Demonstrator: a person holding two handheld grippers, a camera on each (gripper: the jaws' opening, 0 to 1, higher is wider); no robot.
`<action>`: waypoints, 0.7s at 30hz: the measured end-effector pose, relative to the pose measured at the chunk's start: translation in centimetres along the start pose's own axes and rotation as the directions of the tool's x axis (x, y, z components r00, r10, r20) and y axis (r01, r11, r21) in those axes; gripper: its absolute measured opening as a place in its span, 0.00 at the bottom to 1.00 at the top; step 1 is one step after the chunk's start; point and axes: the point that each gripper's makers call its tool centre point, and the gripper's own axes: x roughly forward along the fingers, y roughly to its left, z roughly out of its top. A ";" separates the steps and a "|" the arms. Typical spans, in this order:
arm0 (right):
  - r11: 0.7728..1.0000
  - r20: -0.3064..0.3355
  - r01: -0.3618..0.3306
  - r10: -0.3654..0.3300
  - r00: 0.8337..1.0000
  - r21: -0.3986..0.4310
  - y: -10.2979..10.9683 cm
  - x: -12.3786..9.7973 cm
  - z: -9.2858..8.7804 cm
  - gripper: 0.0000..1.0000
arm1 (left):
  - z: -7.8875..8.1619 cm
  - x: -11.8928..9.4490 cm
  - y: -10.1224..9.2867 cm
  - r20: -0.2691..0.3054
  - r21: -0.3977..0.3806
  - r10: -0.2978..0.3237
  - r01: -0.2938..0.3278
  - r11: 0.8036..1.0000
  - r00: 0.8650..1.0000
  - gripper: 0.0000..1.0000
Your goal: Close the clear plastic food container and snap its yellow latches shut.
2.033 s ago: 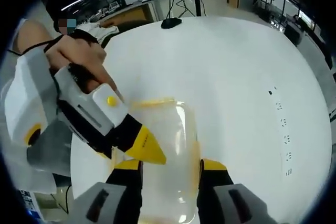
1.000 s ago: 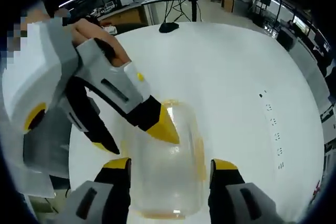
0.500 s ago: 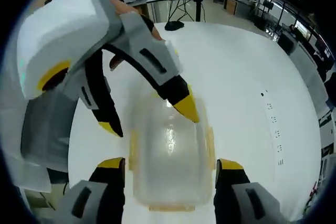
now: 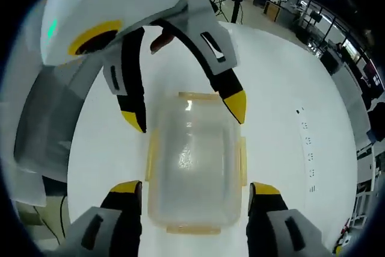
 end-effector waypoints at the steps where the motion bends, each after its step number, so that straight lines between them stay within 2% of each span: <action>1: 1.000 -0.003 0.003 -0.003 1.000 -0.005 0.1 0.1 -0.2 0.71 | -0.2 0.1 0.1 -0.004 -0.006 0.000 0.000 1.000 1.000 0.77; 11: 0.998 -0.031 0.034 -0.035 0.999 -0.051 0.3 0.8 -1.3 0.72 | -1.0 0.6 0.6 -0.020 -0.055 -0.006 0.005 0.998 1.000 0.81; 21: 0.996 -0.047 0.053 -0.056 0.997 -0.065 0.0 1.5 -2.5 0.75 | -1.2 1.4 0.7 -0.035 -0.039 -0.019 0.017 0.999 0.999 0.81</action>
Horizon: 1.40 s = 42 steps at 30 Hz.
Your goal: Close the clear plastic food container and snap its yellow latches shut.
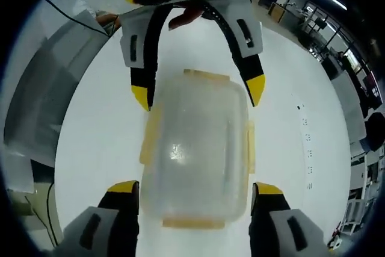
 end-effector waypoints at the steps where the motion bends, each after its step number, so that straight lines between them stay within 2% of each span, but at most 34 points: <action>1: 1.000 0.000 0.000 0.000 1.000 0.000 0.0 0.1 -0.1 0.75 | 0.0 0.1 0.1 -0.001 -0.002 -0.001 0.001 1.000 1.000 0.80; 9: 1.000 0.000 0.008 -0.008 1.000 -0.007 -0.1 0.7 -0.3 0.79 | -0.4 0.4 0.1 -0.011 0.011 -0.022 0.022 1.000 1.000 0.78; 27: 1.000 0.008 0.002 -0.002 1.000 0.005 -0.2 0.9 -0.4 0.76 | -0.4 0.8 0.1 -0.005 0.012 -0.035 0.035 0.999 0.999 0.76; 42: 1.000 0.016 0.003 -0.003 1.000 0.015 1.2 1.1 0.3 0.76 | -1.0 0.3 -1.2 -0.010 0.011 -0.033 0.034 0.999 0.999 0.76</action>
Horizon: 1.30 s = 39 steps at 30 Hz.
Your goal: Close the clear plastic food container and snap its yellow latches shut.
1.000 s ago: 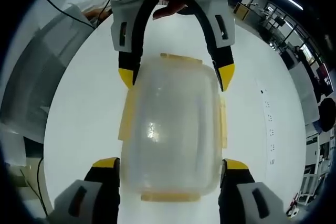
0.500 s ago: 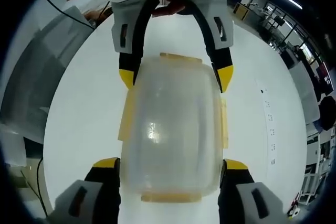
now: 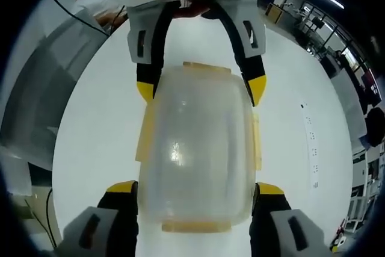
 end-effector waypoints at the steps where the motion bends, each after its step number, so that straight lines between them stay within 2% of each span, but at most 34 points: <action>1: 1.000 -0.002 -0.001 0.001 1.000 -0.001 0.1 0.0 0.0 0.76 | 0.0 -0.1 -0.1 0.004 -0.004 0.000 0.000 1.000 1.000 0.76; 5: 1.000 -0.014 -0.003 0.003 1.000 -0.005 0.4 0.2 0.4 0.76 | -0.3 -0.3 -0.4 0.019 -0.015 -0.001 0.001 1.000 1.000 0.77; 19: 1.000 -0.030 -0.001 0.001 1.000 -0.007 1.5 1.0 2.6 0.75 | -2.4 -1.2 -1.5 0.005 -0.021 0.003 -0.003 1.000 1.000 0.76; 28: 1.000 -0.020 -0.007 0.006 1.000 -0.012 1.9 1.9 5.0 0.75 | -4.6 -2.3 -1.9 0.004 -0.053 0.019 -0.019 0.998 1.000 0.77; 32: 1.000 0.004 -0.008 0.008 1.000 0.001 2.0 2.5 7.0 0.75 | -6.6 -2.6 -2.0 -0.033 -0.039 0.040 -0.041 0.998 0.999 0.78; 39: 1.000 0.000 -0.017 0.017 1.000 -0.010 1.9 3.0 8.3 0.75 | -7.7 -3.2 -1.9 -0.015 -0.058 0.032 -0.033 0.998 0.999 0.78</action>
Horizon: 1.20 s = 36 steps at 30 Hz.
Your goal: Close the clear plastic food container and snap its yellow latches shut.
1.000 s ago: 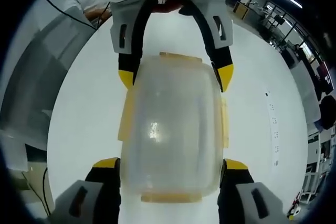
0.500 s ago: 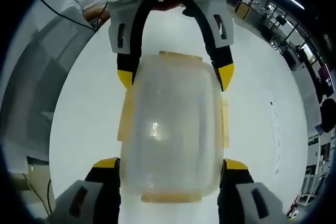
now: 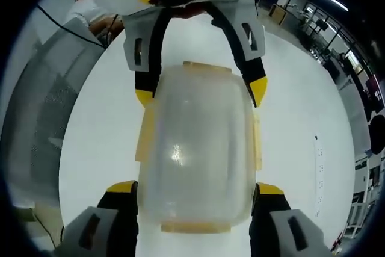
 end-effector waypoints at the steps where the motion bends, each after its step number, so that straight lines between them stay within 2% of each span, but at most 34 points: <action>1: 1.000 -0.001 0.000 0.000 1.000 -0.003 0.0 0.1 0.1 0.75 | -0.1 -0.1 0.0 -0.003 -0.002 0.002 -0.002 1.000 1.000 0.78; 27: 1.000 -0.004 -0.007 0.007 1.000 -0.031 -1.0 2.2 5.3 0.75 | -5.3 -2.2 1.0 -0.001 -0.036 0.011 -0.011 0.999 1.000 0.78; 36: 1.000 -0.004 0.000 0.000 1.000 -0.028 -1.1 2.4 5.8 0.75 | -5.8 -2.4 1.1 -0.001 -0.030 0.014 -0.014 0.999 1.000 0.78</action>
